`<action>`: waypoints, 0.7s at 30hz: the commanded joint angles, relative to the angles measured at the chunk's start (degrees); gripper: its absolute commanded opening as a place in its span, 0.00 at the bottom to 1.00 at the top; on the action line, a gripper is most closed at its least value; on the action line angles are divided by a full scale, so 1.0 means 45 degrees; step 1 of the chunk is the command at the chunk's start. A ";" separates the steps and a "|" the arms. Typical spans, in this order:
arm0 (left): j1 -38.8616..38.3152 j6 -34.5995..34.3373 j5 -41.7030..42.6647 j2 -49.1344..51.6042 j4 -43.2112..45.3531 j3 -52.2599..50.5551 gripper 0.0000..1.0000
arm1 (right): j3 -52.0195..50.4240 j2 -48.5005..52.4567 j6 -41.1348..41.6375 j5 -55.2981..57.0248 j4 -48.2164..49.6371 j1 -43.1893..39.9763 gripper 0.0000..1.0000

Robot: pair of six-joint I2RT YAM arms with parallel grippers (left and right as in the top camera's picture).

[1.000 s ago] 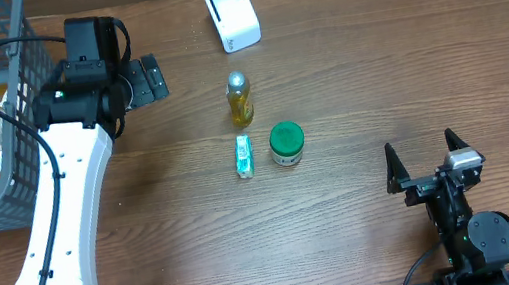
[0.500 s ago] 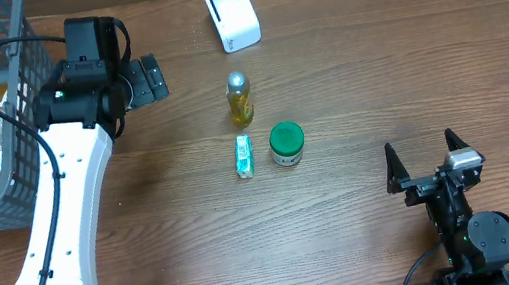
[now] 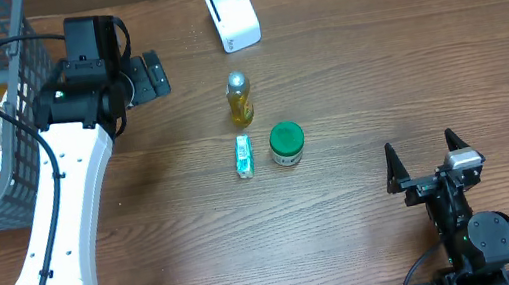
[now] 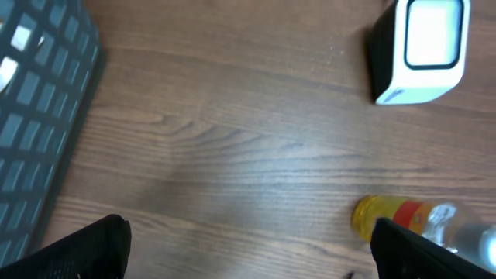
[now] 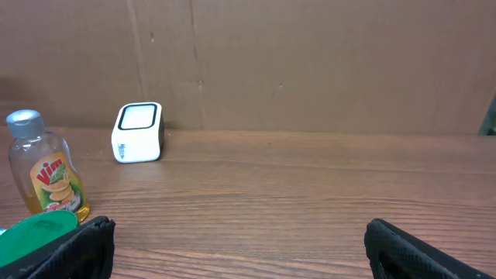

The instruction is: Scan the item barcode

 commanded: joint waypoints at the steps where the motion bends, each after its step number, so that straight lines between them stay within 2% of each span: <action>1: 0.0019 0.0408 0.0597 -0.0102 0.0510 0.0155 0.79 | -0.0136 -0.0053 -0.0010 0.0029 0.0029 0.0063 1.00; 2: 0.0024 0.0656 0.0801 -0.0117 0.0792 0.0282 0.57 | -0.0136 -0.0053 -0.0010 0.0029 0.0029 0.0063 1.00; 3: 0.0034 0.0855 0.0850 -0.0117 0.0947 0.0559 0.42 | -0.0136 -0.0053 -0.0010 0.0029 0.0029 0.0063 1.00; 4: 0.0034 0.0957 0.0821 -0.0112 0.0933 0.0971 0.41 | -0.0136 -0.0053 -0.0010 0.0029 0.0029 0.0063 1.00; 8: 0.0384 0.1307 0.0238 -0.0112 0.0117 0.3623 0.52 | -0.0136 -0.0053 -0.0010 0.0029 0.0029 0.0063 1.00; 13: 0.1651 0.2565 -0.0811 -0.0112 -0.0267 0.6659 0.95 | -0.0136 -0.0053 -0.0010 0.0029 0.0029 0.0063 1.00; 17: 0.3211 0.3793 -0.1413 -0.0112 0.0185 0.7334 1.00 | -0.0136 -0.0053 -0.0010 0.0029 0.0029 0.0063 1.00; 21: 0.5013 0.4794 -0.1413 0.0165 0.0379 0.7276 1.00 | -0.0136 -0.0053 -0.0010 0.0029 0.0029 0.0063 1.00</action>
